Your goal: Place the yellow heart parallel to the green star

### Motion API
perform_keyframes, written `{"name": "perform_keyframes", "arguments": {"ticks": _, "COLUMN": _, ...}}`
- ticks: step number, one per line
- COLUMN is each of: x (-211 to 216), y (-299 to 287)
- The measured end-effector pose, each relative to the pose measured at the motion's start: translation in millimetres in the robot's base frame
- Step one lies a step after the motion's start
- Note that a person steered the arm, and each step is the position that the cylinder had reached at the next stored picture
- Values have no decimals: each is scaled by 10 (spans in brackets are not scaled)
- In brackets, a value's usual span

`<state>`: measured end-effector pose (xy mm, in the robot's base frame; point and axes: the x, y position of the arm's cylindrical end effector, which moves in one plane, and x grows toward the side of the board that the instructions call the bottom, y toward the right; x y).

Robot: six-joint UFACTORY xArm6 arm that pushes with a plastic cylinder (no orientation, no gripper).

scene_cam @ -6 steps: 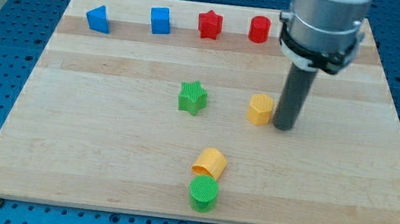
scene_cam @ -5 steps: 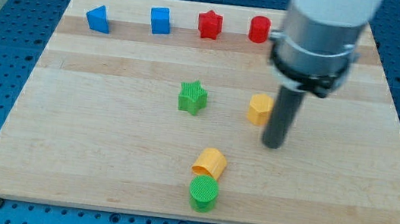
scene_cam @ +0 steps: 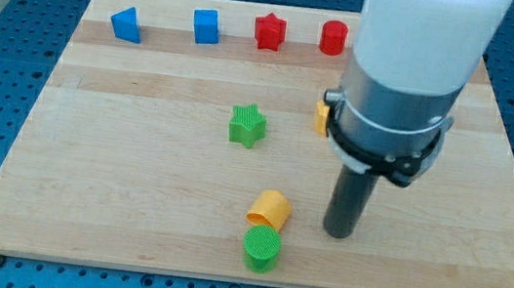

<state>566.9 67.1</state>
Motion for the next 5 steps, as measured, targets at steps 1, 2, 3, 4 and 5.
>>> {"name": "perform_keyframes", "arguments": {"ticks": 1, "x": -69, "y": -675}}
{"name": "perform_keyframes", "arguments": {"ticks": 2, "x": -549, "y": -1312}}
{"name": "perform_keyframes", "arguments": {"ticks": 3, "x": -738, "y": -1648}}
{"name": "perform_keyframes", "arguments": {"ticks": 4, "x": -228, "y": -1269}}
{"name": "perform_keyframes", "arguments": {"ticks": 5, "x": -241, "y": -1678}}
